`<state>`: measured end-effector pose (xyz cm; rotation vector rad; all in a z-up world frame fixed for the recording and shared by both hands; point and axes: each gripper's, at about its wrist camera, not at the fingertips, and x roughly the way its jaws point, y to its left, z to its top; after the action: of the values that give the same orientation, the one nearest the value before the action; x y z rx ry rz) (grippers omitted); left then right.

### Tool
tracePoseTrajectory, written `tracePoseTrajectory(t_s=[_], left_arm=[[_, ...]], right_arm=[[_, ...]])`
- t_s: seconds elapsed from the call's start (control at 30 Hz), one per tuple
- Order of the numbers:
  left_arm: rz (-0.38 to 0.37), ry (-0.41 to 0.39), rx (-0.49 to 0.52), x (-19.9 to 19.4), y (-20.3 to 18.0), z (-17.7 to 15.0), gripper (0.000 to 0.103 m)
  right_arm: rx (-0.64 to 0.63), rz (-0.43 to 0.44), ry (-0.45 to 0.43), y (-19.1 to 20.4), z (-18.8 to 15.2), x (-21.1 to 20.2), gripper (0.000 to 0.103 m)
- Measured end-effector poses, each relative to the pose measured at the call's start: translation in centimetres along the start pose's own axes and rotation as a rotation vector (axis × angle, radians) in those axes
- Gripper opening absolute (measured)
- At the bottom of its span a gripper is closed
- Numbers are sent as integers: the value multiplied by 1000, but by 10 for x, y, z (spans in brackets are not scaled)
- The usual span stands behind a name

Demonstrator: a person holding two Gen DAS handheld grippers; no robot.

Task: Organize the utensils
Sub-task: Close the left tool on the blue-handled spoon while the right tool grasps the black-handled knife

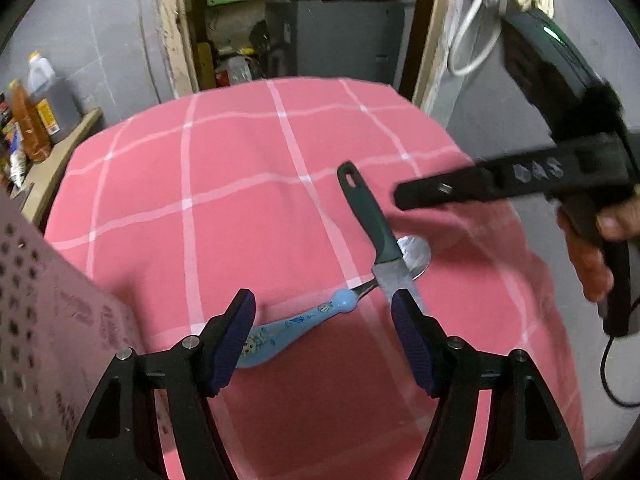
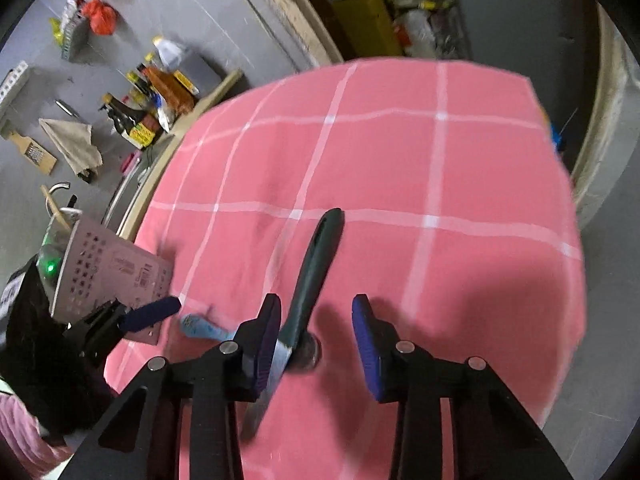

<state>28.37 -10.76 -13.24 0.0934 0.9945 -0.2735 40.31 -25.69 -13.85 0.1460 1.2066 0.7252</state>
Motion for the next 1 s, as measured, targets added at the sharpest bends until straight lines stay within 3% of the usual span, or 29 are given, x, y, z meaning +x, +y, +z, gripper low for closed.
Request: tracePoseTrajectory(t_s=[0.17, 0.37, 0.4, 0.43, 0.5, 0.67, 0.8, 1.0], left_arm=[[-24, 86, 30, 13, 7, -4, 56], [-13, 158, 63, 28, 8, -7, 55], [-4, 158, 86, 28, 6, -8, 55], [2, 161, 101, 28, 5, -9, 55], [-4, 163, 101, 28, 5, -11, 53], [-13, 181, 92, 23, 10, -14, 26], [-36, 212, 97, 21, 6, -16, 19], [-120, 321, 41, 16, -7, -14, 9]], right_arm=[[-12, -4, 92, 4, 16, 27, 35], [-62, -73, 155, 19, 29, 41, 34], [-69, -89, 165, 21, 31, 42, 31], [-76, -117, 175, 23, 34, 45, 21], [-73, -136, 194, 23, 36, 47, 19], [28, -72, 186, 7, 35, 43, 14], [126, -18, 162, -8, 26, 29, 13], [173, -23, 101, -15, 21, -6, 13]])
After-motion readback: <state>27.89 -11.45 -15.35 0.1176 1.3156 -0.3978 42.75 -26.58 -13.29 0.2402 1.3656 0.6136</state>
